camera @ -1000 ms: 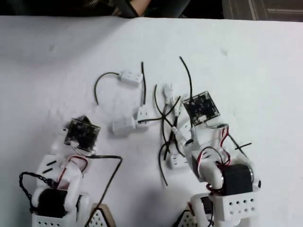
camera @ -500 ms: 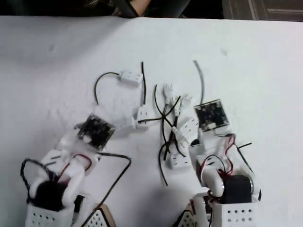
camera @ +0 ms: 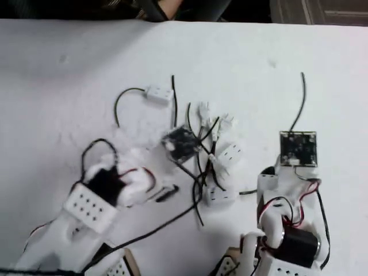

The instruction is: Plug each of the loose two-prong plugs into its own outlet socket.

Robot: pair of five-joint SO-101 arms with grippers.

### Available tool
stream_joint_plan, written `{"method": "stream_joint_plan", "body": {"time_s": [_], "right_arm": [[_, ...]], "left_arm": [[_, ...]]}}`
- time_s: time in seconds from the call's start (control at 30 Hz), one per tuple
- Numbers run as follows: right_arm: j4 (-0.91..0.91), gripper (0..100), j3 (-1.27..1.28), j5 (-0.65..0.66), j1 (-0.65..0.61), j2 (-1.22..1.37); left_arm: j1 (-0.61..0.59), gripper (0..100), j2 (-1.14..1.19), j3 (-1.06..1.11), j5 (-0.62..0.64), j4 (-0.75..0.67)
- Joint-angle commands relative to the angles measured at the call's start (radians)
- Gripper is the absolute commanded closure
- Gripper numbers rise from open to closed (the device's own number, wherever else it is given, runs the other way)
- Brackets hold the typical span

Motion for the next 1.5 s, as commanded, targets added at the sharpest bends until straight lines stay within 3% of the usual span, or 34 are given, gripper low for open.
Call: {"method": "stream_joint_plan", "body": {"time_s": [0.0, 0.33, 0.9, 1.1, 1.2, 1.47], "right_arm": [[-0.013, 98.1, -0.009, -0.005, 0.053, -0.03], [0.024, 98.1, -0.005, -0.005, 0.061, -0.067], [0.025, 98.1, -0.005, 0.002, 0.062, -0.067], [0.025, 98.1, -0.005, 0.002, 0.062, -0.067], [0.025, 98.1, -0.005, 0.002, 0.062, -0.067], [0.025, 98.1, -0.005, 0.002, 0.061, -0.067]], "left_arm": [[0.131, 72, 0.097, -0.04, 0.029, -0.089], [0.271, 72, 0.46, -0.091, 0.029, -0.313], [0.36, 73, 0.924, -0.411, 0.029, -0.308], [0.364, 91, 0.926, -0.422, 0.028, -0.298], [0.364, 98, 0.874, -0.427, 0.029, -0.219], [0.34, 98, 0.53, -0.417, 0.029, -0.012]]}}
